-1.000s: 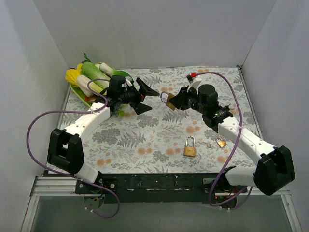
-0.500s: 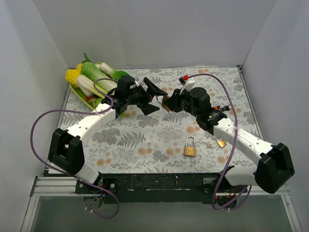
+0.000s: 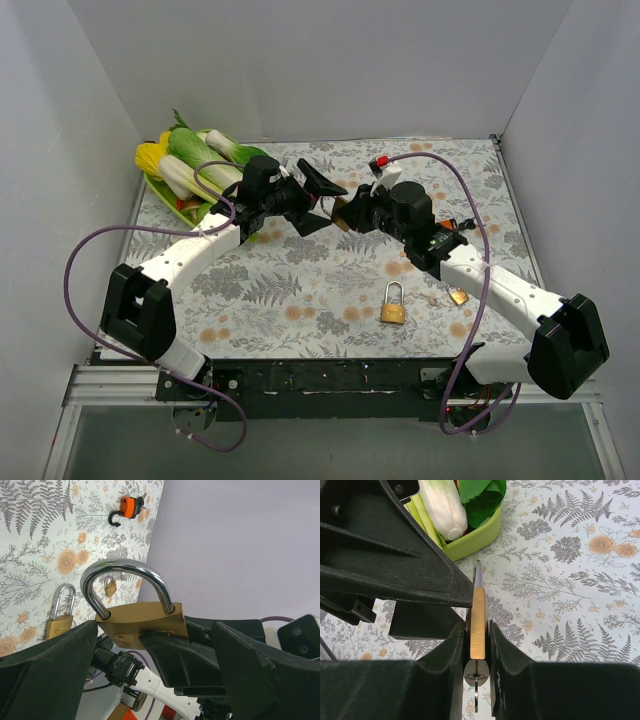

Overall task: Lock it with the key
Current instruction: Lock the lock.

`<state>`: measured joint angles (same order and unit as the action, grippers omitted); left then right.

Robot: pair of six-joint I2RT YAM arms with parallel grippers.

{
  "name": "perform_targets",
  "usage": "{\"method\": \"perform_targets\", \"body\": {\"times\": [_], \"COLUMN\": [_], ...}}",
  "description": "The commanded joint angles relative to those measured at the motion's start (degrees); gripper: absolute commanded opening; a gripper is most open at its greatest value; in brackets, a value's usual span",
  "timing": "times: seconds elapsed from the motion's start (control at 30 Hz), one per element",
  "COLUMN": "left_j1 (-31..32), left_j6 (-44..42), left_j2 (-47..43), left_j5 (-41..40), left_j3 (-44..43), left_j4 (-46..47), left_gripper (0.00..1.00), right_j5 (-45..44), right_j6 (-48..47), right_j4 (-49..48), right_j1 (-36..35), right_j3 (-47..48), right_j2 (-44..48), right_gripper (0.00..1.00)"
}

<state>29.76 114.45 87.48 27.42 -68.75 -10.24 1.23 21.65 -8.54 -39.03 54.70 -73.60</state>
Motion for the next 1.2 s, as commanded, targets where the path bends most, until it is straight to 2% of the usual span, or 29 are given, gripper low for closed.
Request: {"method": "perform_targets", "body": {"times": [0.0,0.37,0.47,0.53,0.8,0.83,0.93,1.1,1.13,1.17], "left_j1": [0.21,0.30,0.30,0.21,0.21,0.21,0.30,0.04,-0.31,-0.58], "left_j6": [12.02,14.04,15.36,16.15,18.00,18.00,18.08,17.65,17.47,17.21], "left_j2": [0.49,0.76,0.93,1.02,1.55,1.55,1.46,1.46,1.64,1.55], "left_j5": [0.44,1.50,2.20,2.90,4.13,4.13,4.31,4.13,4.05,4.13], "left_j3": [0.90,3.10,3.62,3.71,4.15,4.24,4.42,4.33,4.15,4.33], "left_j4": [0.40,0.83,2.24,2.85,4.09,4.26,4.44,5.06,5.14,5.14], "left_gripper": [0.98,0.97,0.88,0.78,0.59,0.52,0.43,0.15,0.11,0.02], "right_j5": [-0.88,-0.88,-0.62,-0.53,0.17,0.17,0.61,1.49,1.58,1.58], "right_j6": [2.52,4.19,4.89,5.33,7.35,7.44,7.71,7.97,7.88,7.88], "right_j4": [-9.48,-9.40,-9.13,-8.96,-8.78,-8.61,-8.43,-8.69,-8.60,-8.52], "right_j1": [-0.26,-0.26,-0.26,-0.26,-0.35,-0.26,-0.26,-0.35,-0.35,-0.26], "right_j3": [4.28,5.16,5.16,4.98,4.01,3.75,3.31,2.61,2.52,2.35], "right_j2": [0.65,0.04,-0.31,-0.31,-0.22,-0.14,-0.05,-0.05,-0.05,0.04], "right_gripper": [0.01,0.01,0.01,0.01,0.01,0.01,0.01,0.01,0.06,0.13]}}
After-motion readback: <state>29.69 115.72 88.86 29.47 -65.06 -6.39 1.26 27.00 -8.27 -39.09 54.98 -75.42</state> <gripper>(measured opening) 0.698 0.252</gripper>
